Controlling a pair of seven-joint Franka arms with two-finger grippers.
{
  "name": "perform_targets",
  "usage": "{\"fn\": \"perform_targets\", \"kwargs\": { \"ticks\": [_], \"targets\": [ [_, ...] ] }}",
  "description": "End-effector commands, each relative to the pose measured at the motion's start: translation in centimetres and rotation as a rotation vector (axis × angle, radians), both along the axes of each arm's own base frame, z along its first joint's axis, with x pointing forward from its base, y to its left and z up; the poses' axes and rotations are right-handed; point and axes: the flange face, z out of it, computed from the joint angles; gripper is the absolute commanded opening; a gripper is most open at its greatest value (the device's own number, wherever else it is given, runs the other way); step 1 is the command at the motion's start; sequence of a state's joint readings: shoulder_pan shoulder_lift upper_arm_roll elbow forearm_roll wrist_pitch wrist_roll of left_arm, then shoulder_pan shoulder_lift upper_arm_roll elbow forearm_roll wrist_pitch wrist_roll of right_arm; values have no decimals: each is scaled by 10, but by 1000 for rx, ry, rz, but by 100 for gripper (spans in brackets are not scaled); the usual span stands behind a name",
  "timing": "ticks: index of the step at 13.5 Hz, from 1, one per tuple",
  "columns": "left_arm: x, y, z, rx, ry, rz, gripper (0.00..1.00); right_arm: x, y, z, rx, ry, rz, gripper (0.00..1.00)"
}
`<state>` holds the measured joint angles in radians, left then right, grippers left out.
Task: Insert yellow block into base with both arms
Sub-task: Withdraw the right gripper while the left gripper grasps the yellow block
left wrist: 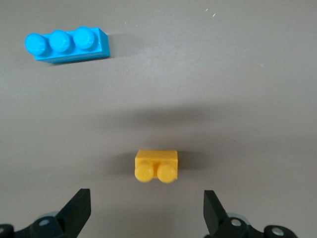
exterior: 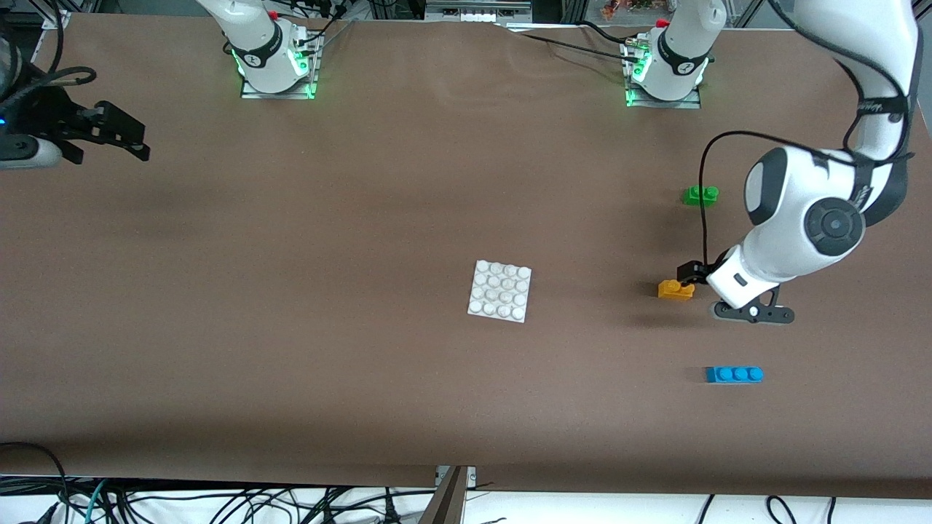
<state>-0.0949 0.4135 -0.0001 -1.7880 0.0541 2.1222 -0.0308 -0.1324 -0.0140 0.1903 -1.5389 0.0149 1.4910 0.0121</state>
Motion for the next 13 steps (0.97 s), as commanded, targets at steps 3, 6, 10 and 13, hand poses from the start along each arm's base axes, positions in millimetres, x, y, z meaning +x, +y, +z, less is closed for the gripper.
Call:
{"fn": "perform_targets", "kwargs": {
  "ticks": [3, 6, 10, 13],
  "targets": [
    [-8, -3, -70, 30, -11, -73, 100, -14, -3, -5, -7, 9, 9, 100],
    [-25, -4, -97, 18, -34, -78, 100, -14, -8, -3, -33, -2, 5, 100],
    [-34, -4, -123, 14, -32, -82, 100, -17, -11, -7, -44, 10, 0, 100],
    [-38, -4, -132, 10, -42, -86, 100, -16, -10, -7, -44, 4, 2, 100]
  ]
}}
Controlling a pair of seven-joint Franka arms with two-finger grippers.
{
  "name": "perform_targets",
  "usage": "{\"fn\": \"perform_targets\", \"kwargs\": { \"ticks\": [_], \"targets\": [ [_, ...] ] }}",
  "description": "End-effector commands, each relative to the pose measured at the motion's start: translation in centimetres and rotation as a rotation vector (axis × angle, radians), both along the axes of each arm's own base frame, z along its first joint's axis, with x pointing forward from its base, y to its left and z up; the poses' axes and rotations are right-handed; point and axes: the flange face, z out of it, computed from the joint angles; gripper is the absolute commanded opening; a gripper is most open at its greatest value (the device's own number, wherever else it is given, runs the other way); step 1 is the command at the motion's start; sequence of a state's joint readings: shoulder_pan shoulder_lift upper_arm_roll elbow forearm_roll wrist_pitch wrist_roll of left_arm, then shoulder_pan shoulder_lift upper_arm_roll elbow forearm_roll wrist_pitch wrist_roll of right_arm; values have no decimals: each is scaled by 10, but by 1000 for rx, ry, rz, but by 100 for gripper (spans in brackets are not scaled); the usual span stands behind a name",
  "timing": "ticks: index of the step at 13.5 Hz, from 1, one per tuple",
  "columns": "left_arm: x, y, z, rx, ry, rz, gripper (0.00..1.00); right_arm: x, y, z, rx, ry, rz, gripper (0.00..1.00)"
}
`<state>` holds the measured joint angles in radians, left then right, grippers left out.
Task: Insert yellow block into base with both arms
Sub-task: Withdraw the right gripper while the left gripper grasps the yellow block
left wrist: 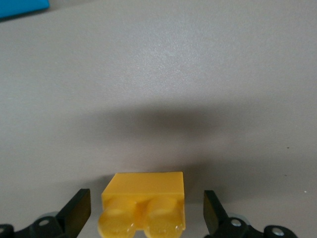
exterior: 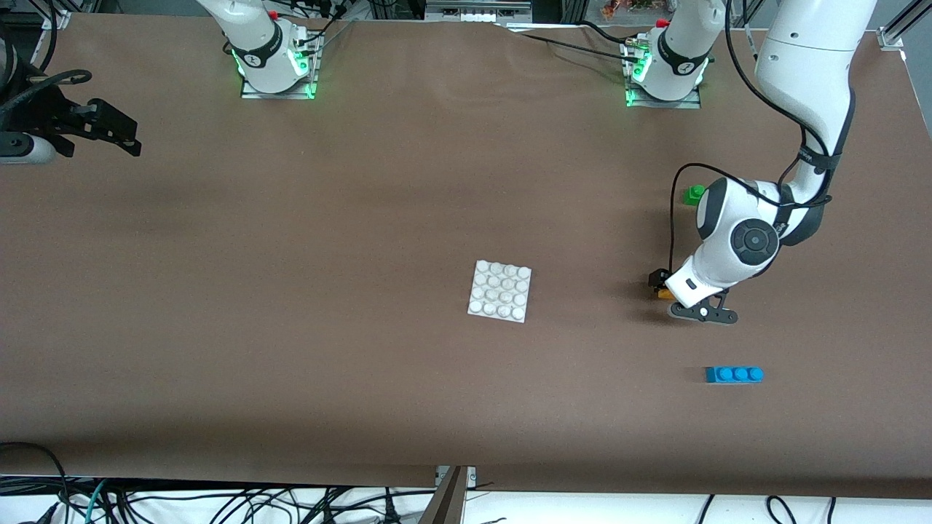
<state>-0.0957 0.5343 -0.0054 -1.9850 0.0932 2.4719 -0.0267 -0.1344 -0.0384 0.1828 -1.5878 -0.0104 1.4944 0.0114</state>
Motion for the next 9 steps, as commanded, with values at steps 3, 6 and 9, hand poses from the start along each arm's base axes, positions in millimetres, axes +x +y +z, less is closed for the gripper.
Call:
{"fn": "perform_targets", "kwargs": {
  "ticks": [3, 6, 9],
  "targets": [
    [-5, -1, -13, 6, -3, -34, 84, -7, -3, 2, -14, -25, 12, 100],
    [-4, -1, -7, 8, -1, -35, 30, -7, -3, 2, -15, -26, 12, 100],
    [7, -5, 23, 11, -6, -25, 27, -7, -4, 1, -15, -24, 11, 100]
  ]
}}
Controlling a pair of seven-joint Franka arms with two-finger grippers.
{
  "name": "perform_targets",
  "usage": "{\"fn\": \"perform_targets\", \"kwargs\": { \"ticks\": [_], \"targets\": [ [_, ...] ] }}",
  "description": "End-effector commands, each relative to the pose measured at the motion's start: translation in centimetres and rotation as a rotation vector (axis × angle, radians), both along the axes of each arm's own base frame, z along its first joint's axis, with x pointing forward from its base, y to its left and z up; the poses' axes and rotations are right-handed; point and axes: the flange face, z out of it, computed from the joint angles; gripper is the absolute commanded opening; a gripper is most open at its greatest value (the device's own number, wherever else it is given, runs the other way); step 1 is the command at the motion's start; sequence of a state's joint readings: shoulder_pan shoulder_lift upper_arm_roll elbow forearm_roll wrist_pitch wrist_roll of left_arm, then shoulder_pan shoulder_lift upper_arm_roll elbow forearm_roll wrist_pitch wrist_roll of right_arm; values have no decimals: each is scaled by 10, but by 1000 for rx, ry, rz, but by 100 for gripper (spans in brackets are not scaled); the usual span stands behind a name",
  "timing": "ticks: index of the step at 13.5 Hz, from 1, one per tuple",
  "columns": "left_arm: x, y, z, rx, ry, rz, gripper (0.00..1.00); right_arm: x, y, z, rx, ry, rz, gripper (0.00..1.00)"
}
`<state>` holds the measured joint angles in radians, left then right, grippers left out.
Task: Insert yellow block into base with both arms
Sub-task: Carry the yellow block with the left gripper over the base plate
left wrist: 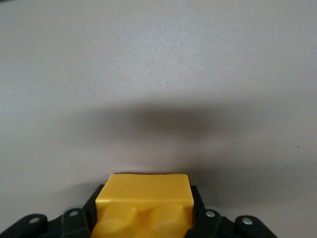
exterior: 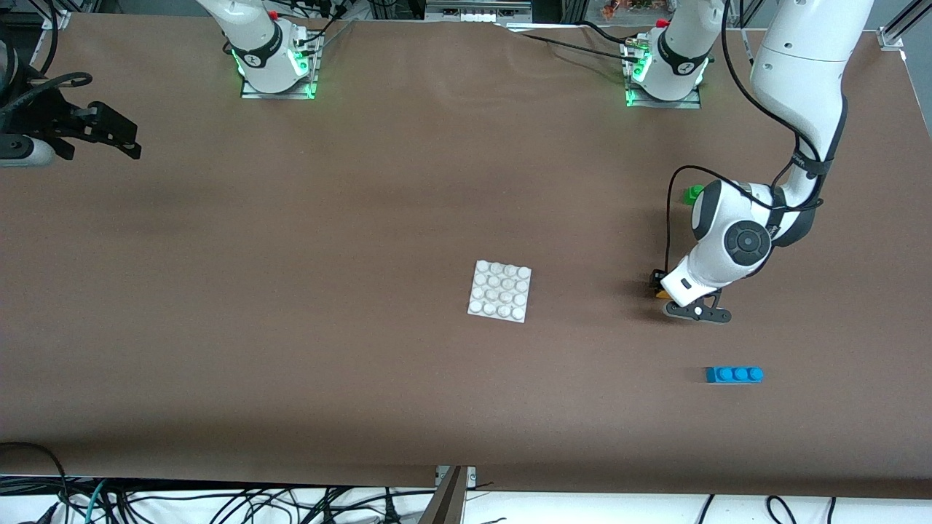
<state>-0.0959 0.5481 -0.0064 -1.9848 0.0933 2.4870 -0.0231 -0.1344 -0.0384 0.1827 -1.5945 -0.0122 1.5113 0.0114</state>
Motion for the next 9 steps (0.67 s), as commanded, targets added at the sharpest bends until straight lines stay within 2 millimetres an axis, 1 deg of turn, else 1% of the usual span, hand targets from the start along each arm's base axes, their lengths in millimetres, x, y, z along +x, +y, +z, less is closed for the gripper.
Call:
{"fn": "perform_targets", "kwargs": {
  "ticks": [1, 2, 3, 4, 5, 6, 8, 9],
  "targets": [
    [17, -11, 49, 11, 15, -14, 27, -9, -3, 3, -13, -12, 11, 100],
    [26, -24, 68, 8, 39, -21, 27, -9, -3, 2, -13, -11, 11, 100],
    [36, -42, 91, -2, 51, -33, 27, -9, -3, 2, -13, -8, 10, 100],
    [45, -60, 115, -32, 52, -30, 27, -8, -3, 0, -12, -6, 11, 100],
    [50, -84, 132, -58, 58, -32, 28, -8, -3, 1, -13, -6, 10, 100],
    [50, -114, 140, -62, 54, -55, 28, -9, -3, -2, -13, 0, 10, 100],
    [41, -173, 144, -61, 37, -46, 28, -9, -3, -3, -13, 2, 10, 100],
    [38, -199, 145, -65, 27, -20, 28, -9, -3, -3, -13, 0, 10, 100]
  ]
}}
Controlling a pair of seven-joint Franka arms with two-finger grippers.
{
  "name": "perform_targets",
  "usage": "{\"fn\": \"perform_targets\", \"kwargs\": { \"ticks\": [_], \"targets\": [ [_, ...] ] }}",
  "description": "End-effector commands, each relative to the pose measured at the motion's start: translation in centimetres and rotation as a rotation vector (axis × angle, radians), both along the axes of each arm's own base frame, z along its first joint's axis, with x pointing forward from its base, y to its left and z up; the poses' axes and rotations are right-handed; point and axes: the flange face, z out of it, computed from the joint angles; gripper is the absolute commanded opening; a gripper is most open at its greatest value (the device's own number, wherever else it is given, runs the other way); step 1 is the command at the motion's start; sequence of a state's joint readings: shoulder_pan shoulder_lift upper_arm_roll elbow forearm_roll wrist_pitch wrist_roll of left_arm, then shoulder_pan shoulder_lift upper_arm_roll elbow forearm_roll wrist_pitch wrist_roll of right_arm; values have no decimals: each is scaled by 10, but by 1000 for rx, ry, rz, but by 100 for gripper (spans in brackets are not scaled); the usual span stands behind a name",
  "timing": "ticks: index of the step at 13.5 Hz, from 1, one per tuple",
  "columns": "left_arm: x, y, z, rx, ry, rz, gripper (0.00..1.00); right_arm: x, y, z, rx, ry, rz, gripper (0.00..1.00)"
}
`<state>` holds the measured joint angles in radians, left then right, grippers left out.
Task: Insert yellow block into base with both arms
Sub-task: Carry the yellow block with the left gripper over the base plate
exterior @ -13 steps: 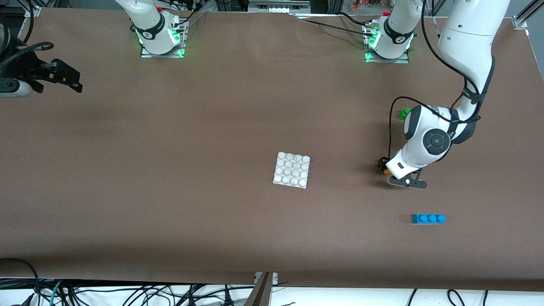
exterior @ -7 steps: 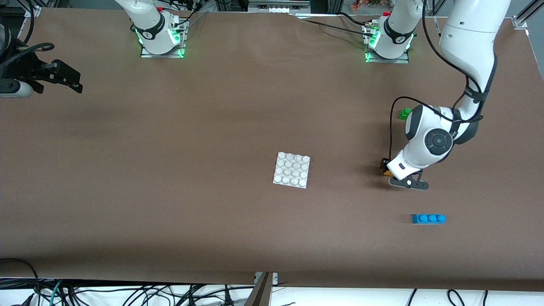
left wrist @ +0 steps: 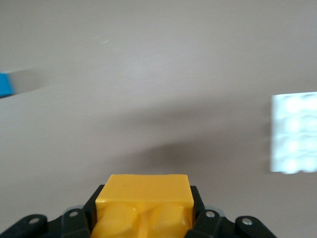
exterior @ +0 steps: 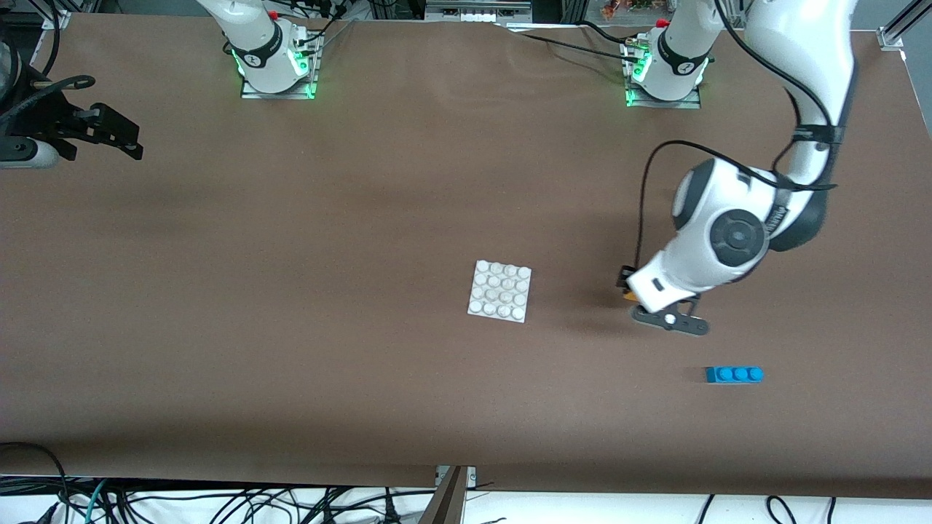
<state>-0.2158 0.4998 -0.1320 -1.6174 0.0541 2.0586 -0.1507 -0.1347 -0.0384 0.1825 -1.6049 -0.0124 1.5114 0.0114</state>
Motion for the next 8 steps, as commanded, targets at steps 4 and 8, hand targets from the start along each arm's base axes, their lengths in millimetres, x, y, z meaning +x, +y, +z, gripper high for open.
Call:
{"fn": "perform_targets", "kwargs": {
  "ticks": [4, 8],
  "targets": [
    [-8, -146, -27, -19, -12, 98, 28, -9, -4, -2, -12, -4, 10, 100],
    [-33, -210, -64, -11, 3, 94, 28, -8, -4, -3, -12, -2, 10, 100]
  ]
}}
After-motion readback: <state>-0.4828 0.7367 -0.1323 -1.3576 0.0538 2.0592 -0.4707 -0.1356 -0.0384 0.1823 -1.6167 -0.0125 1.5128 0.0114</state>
